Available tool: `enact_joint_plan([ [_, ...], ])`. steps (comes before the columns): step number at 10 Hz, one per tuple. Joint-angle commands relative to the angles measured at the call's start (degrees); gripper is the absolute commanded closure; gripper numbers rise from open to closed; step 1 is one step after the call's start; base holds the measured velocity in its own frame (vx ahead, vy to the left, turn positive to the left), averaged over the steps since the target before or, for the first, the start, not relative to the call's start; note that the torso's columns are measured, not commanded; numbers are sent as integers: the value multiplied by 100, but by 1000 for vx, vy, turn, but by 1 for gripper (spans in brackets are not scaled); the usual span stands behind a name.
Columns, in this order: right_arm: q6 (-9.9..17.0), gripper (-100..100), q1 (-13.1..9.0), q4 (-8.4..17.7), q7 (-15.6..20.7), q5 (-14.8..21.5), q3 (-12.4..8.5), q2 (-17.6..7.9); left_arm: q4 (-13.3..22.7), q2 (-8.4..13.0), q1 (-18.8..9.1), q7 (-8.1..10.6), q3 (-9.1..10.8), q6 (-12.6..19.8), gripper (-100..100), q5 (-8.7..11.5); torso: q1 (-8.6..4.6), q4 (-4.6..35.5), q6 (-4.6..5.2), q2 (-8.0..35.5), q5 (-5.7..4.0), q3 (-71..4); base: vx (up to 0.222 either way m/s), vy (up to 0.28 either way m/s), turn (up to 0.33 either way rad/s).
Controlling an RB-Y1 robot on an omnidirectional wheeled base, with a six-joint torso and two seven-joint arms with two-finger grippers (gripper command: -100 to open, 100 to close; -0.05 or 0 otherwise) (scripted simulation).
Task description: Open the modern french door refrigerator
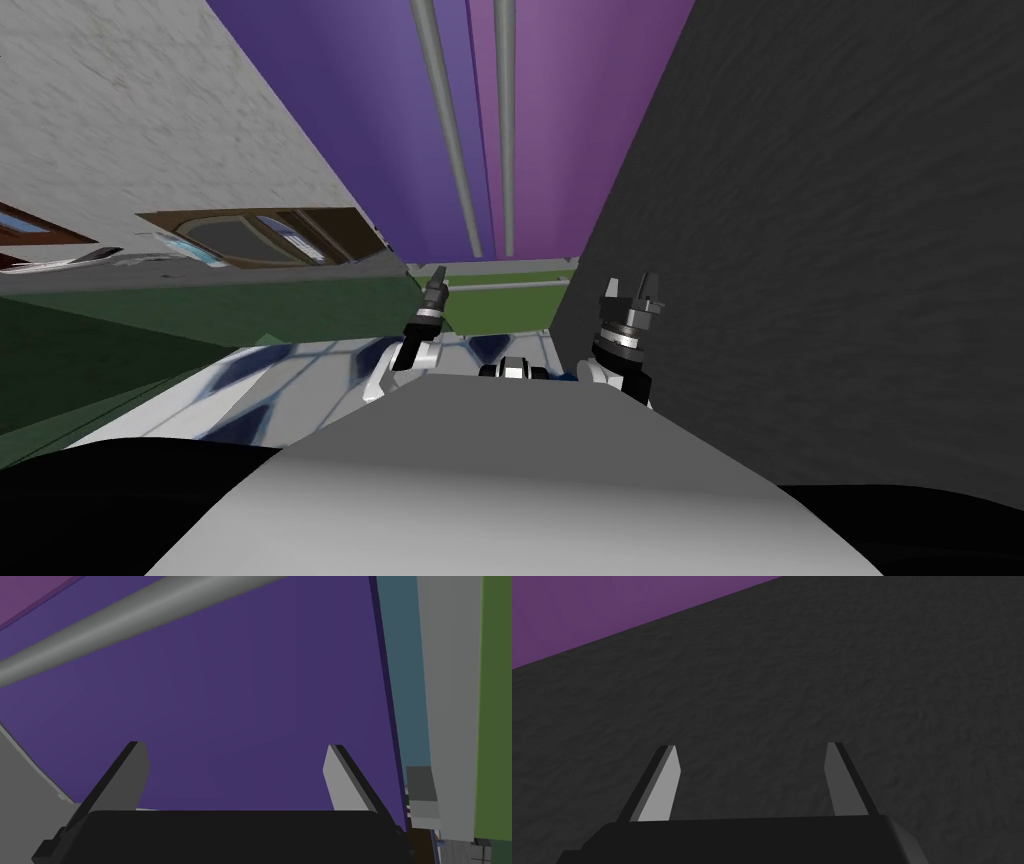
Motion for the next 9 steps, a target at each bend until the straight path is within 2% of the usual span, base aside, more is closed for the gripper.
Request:
enact_joint_plan([
  [1, 0, 0, 0, 0, 0, 0, 0, 0, -47, 21, -91, -37, -12, 330, -100, -134, -1, 0, 3, 0, 0, 0, 5, 2, -52],
  [3, 0, 0, -1, 0, 0, 0, 0, 0, -109, 31, -257, -114, -45, 706, -100, -379, -2, 0, 4, 1, -1, 0, 6, 2, -143],
  [4, 0, 0, 0, 0, 0, 0, 0, 0, -109, 31, -257, -114, -45, 818, -100, -379, -2, 0, 3, -1, -1, 0, 6, 4, -53],
  [5, 0, 0, 0, 0, 0, 0, 0, 0, -137, 33, -342, -153, -62, 1019, -100, -503, 0, 0, 0, 0, 0, 0, 6, 2, -97],
  [6, 0, 0, 0, 0, 0, 0, 0, 0, -137, 33, -342, -153, -62, 1069, -100, -503, -1, 0, 3, 0, 0, 0, 5, 3, -59],
  [7, 0, 0, 0, 0, 0, 0, 0, 0, -164, 36, -429, -193, -79, 1283, -100, -630, -1, 0, 1, 1, 0, 1, 6, 2, -110],
  [8, 0, 0, 0, 0, 0, 0, 0, 0, -164, 36, -429, -193, -79, 1323, -100, -630, -2, 0, 4, 0, -1, 0, 5, 4, -54],
  [9, 0, 0, 0, 0, 0, 0, 0, 0, -189, 39, -518, -233, -96, 1547, -100, -757, -1, 0, 1, 1, 0, 0, 5, 2, -104],
])
